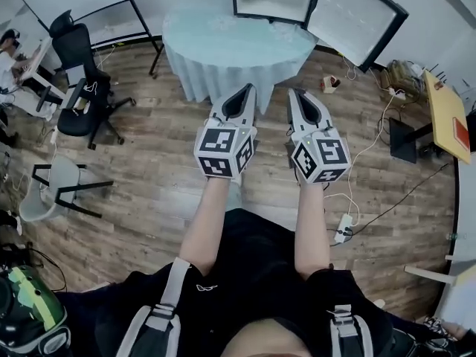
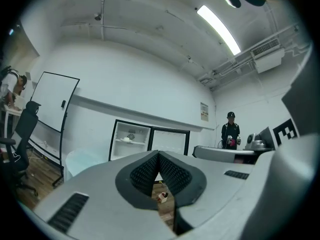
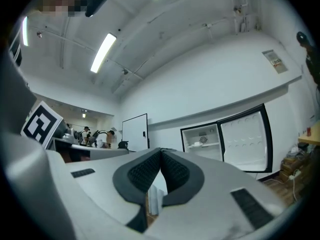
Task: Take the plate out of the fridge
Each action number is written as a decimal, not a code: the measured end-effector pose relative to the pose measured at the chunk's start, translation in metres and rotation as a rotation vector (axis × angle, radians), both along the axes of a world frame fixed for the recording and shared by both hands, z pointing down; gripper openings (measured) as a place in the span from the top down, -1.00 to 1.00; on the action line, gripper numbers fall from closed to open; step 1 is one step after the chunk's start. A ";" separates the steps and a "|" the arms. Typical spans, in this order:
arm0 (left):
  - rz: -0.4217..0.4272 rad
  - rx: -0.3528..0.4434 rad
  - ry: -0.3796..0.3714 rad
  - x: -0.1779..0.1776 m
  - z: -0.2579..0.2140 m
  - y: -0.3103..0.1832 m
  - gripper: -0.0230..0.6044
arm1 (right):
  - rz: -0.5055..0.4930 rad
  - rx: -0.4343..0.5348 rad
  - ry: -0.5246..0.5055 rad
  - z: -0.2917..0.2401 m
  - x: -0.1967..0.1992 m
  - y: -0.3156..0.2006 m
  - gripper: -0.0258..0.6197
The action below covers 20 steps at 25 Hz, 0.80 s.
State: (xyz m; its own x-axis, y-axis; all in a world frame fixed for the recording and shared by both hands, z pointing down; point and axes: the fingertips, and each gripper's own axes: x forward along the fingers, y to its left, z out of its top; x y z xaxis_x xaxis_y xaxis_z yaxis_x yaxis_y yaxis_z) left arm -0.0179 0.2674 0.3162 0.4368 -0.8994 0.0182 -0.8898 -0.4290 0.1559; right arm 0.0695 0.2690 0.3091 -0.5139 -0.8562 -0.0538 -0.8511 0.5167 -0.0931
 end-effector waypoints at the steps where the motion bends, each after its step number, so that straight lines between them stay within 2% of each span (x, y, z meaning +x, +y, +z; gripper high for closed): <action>1: 0.011 -0.006 -0.005 0.002 0.003 -0.004 0.92 | 0.009 -0.009 -0.021 0.001 0.004 -0.005 0.90; 4: 0.029 -0.030 -0.009 -0.002 0.014 -0.028 0.92 | 0.013 -0.015 -0.064 -0.001 0.001 -0.024 0.90; 9: -0.002 -0.092 0.053 -0.032 0.027 -0.087 0.92 | -0.019 -0.016 -0.083 -0.003 -0.023 -0.080 0.90; 14: 0.005 -0.116 0.068 -0.040 0.032 -0.146 0.92 | -0.011 -0.076 -0.081 0.013 -0.031 -0.142 0.90; 20: 0.010 -0.136 0.069 -0.069 0.036 -0.214 0.92 | -0.019 -0.082 -0.092 0.015 -0.063 -0.211 0.90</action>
